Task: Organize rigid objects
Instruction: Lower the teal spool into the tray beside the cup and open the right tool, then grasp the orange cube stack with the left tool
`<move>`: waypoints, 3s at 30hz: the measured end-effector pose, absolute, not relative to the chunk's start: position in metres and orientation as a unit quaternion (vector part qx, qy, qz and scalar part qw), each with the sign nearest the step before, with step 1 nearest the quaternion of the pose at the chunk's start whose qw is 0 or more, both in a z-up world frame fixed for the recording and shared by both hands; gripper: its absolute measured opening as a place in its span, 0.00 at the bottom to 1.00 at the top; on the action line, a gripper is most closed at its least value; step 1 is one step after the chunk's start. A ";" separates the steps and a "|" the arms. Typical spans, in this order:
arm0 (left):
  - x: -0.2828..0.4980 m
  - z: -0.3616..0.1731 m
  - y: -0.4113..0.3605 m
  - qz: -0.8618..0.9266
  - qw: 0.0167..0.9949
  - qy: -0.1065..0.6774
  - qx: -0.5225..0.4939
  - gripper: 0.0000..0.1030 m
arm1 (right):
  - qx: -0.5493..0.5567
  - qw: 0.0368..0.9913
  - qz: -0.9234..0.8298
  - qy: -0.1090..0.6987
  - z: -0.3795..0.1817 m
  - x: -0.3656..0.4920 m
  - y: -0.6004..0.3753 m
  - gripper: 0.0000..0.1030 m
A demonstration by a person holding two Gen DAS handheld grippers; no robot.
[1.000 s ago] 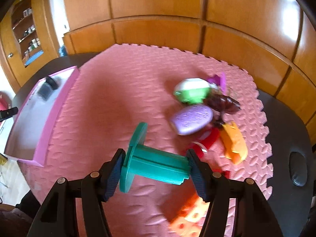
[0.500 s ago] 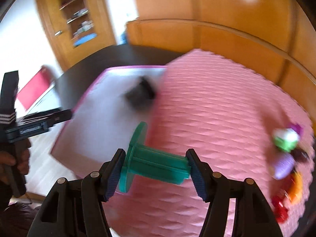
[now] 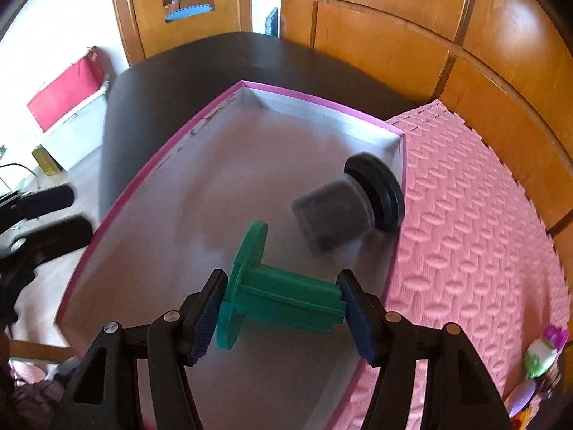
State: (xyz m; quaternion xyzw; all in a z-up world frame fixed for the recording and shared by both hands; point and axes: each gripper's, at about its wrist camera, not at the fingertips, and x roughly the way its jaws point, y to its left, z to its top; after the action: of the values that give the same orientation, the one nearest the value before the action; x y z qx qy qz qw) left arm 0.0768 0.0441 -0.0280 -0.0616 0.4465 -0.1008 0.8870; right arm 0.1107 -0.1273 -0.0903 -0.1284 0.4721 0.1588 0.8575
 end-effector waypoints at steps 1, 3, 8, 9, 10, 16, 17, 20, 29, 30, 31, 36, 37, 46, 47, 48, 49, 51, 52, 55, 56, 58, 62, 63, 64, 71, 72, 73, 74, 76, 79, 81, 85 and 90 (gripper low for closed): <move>0.076 -0.028 0.044 -0.100 0.887 0.446 -0.062 0.62 | -0.128 0.861 0.148 0.470 -0.090 0.120 -0.126 0.62; 0.075 -0.028 0.045 -0.100 0.888 0.445 -0.063 0.62 | -0.127 0.867 0.136 0.463 -0.089 0.129 -0.129 0.62; 0.071 -0.027 0.045 -0.092 0.892 0.438 -0.053 0.64 | -0.100 0.873 0.115 0.463 -0.094 0.147 -0.144 0.61; 0.071 -0.027 0.045 -0.089 0.894 0.437 -0.051 0.64 | -0.101 0.872 0.114 0.464 -0.094 0.146 -0.145 0.61; 0.071 -0.027 0.045 -0.086 0.895 0.435 -0.049 0.64 | -0.102 0.873 0.115 0.463 -0.094 0.146 -0.144 0.61; 0.066 -0.024 0.037 -0.078 0.903 0.421 -0.027 0.64 | -0.064 0.872 0.131 0.467 -0.092 0.132 -0.154 0.73; 0.065 -0.024 0.036 -0.078 0.904 0.419 -0.025 0.64 | -0.060 0.873 0.131 0.465 -0.090 0.130 -0.155 0.74; 0.065 -0.024 0.034 -0.078 0.905 0.417 -0.021 0.65 | -0.048 0.879 0.131 0.456 -0.086 0.119 -0.158 0.75; 0.060 -0.024 0.021 -0.082 0.905 0.417 -0.009 0.65 | -0.022 0.892 0.124 0.434 -0.071 0.091 -0.166 0.79; 0.060 -0.024 0.020 -0.083 0.905 0.417 -0.008 0.65 | -0.021 0.893 0.123 0.432 -0.070 0.090 -0.167 0.79; 0.059 -0.024 0.019 -0.083 0.905 0.416 -0.007 0.65 | -0.019 0.895 0.123 0.429 -0.068 0.087 -0.168 0.79; 0.058 -0.024 0.014 -0.087 0.906 0.414 0.000 0.66 | -0.013 0.901 0.117 0.418 -0.063 0.079 -0.172 0.79; 0.057 -0.024 0.013 -0.087 0.906 0.414 0.001 0.66 | -0.012 0.901 0.117 0.417 -0.062 0.077 -0.173 0.79; 0.050 -0.021 0.005 -0.093 0.909 0.407 0.007 0.67 | -0.012 0.910 0.100 0.403 -0.055 0.065 -0.181 0.79; 0.050 -0.021 0.003 -0.094 0.909 0.406 0.008 0.67 | -0.010 0.911 0.099 0.401 -0.054 0.064 -0.183 0.79; 0.049 -0.021 0.002 -0.095 0.909 0.406 0.008 0.67 | -0.008 0.912 0.096 0.399 -0.052 0.062 -0.185 0.79; 0.049 -0.021 0.001 -0.096 0.909 0.406 0.009 0.67 | -0.006 0.914 0.093 0.396 -0.050 0.060 -0.188 0.79; 0.048 -0.022 -0.001 -0.100 0.908 0.406 0.011 0.68 | -0.002 0.915 0.088 0.393 -0.047 0.057 -0.193 0.79; 0.047 -0.022 -0.003 -0.102 0.908 0.407 0.012 0.68 | -0.001 0.917 0.084 0.391 -0.046 0.055 -0.195 0.79; 0.045 -0.022 -0.008 -0.108 0.907 0.406 0.017 0.68 | 0.003 0.920 0.077 0.385 -0.042 0.051 -0.201 0.79; 0.044 -0.022 -0.009 -0.111 0.907 0.405 0.018 0.69 | 0.004 0.920 0.075 0.384 -0.041 0.050 -0.202 0.79; 0.043 -0.020 -0.012 -0.114 0.908 0.403 0.021 0.72 | 0.005 0.922 0.070 0.380 -0.039 0.047 -0.205 0.79; 0.041 -0.017 -0.020 -0.124 0.910 0.395 0.031 0.72 | 0.008 0.927 0.057 0.370 -0.031 0.038 -0.219 0.79; 0.041 -0.015 -0.023 -0.127 0.910 0.393 0.034 0.72 | 0.008 0.928 0.054 0.369 -0.030 0.036 -0.223 0.79; 0.041 -0.014 -0.025 -0.131 0.910 0.392 0.037 0.72 | 0.008 0.929 0.046 0.366 -0.028 0.032 -0.230 0.79; 0.036 -0.007 -0.057 -0.178 0.905 0.381 0.068 0.72 | 0.020 0.933 -0.018 0.359 -0.018 0.005 -0.294 0.79; 0.035 -0.007 -0.062 -0.184 0.903 0.381 0.071 0.72 | 0.023 0.933 -0.030 0.359 -0.017 0.001 -0.304 0.79; 0.035 -0.006 -0.068 -0.191 0.902 0.381 0.074 0.72 | 0.025 0.933 -0.046 0.357 -0.015 -0.005 -0.317 0.79; 0.033 -0.005 -0.075 -0.200 0.900 0.379 0.078 0.72 | 0.028 0.932 -0.064 0.356 -0.014 -0.011 -0.331 0.79; 0.032 -0.002 -0.088 -0.221 0.895 0.378 0.084 0.72 | 0.037 0.929 -0.097 0.354 -0.013 -0.023 -0.359 0.79; 0.030 -0.002 -0.111 -0.253 0.883 0.383 0.094 0.72 | 0.059 0.922 -0.150 0.352 -0.012 -0.040 -0.404 0.79; 0.026 -0.003 -0.130 -0.279 0.874 0.384 0.106 0.72 | 0.076 0.915 -0.189 0.348 -0.015 -0.054 -0.433 0.79; 0.014 -0.006 -0.171 -0.339 0.847 0.386 0.137 0.72 | 0.120 0.896 -0.263 0.337 -0.031 -0.084 -0.488 0.79; 0.000 -0.020 -0.231 -0.410 0.800 0.406 0.165 0.68 | 0.205 0.874 -0.294 0.327 -0.050 -0.104 -0.525 0.79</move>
State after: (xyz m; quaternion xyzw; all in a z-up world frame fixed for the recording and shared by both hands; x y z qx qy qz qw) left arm -0.0001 -0.2311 -0.0202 0.1654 0.4058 -0.4102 0.7998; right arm -0.1044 -0.5246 -0.0496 0.2046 0.3269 -0.2943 0.8745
